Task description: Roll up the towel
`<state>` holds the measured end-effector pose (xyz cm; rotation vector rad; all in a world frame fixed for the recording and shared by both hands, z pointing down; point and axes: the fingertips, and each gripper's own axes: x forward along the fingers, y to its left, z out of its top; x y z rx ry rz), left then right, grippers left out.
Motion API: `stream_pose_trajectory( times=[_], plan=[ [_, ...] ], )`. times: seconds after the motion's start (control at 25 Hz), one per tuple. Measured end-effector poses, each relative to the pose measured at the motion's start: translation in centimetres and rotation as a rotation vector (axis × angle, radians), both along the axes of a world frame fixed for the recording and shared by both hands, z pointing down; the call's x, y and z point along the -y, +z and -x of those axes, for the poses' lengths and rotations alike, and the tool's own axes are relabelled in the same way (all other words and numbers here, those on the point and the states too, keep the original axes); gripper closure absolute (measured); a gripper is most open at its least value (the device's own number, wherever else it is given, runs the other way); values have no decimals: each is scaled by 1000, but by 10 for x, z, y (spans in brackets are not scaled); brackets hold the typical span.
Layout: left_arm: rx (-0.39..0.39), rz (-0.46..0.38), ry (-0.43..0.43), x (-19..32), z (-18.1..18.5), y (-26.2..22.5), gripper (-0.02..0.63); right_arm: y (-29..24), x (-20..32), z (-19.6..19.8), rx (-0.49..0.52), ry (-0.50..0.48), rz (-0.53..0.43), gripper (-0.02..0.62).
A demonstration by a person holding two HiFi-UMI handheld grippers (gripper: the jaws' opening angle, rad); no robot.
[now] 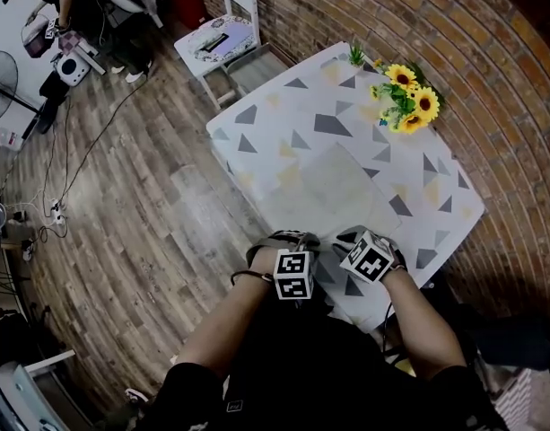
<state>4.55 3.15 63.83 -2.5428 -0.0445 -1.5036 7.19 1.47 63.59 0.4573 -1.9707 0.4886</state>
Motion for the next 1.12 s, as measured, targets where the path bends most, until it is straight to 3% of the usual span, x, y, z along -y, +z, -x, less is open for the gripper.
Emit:
stream_pose_trajectory(
  times=[0.28, 0.52, 0.68, 0.84, 1.0, 1.12],
  plan=[
    [-74, 174, -123, 11, 4, -2, 517, -20, -11, 13, 4, -174, -156, 488],
    [-117, 270, -197, 22, 8, -6, 515, -1, -4, 11, -108, -229, -224, 414],
    [-117, 251, -200, 29, 9, -6, 512, 6, 7, 9, -145, -230, -229, 426],
    [-91, 177, -130, 27, 9, -10, 458, 7, 14, 10, -140, -209, -203, 506],
    [-27, 110, -21, 18, 7, -3, 394, 7, 22, 9, -84, -103, -137, 527],
    [-14, 85, -43, 26, 9, 6, 397, 4, 24, 12, -19, -10, -50, 546]
  ],
)
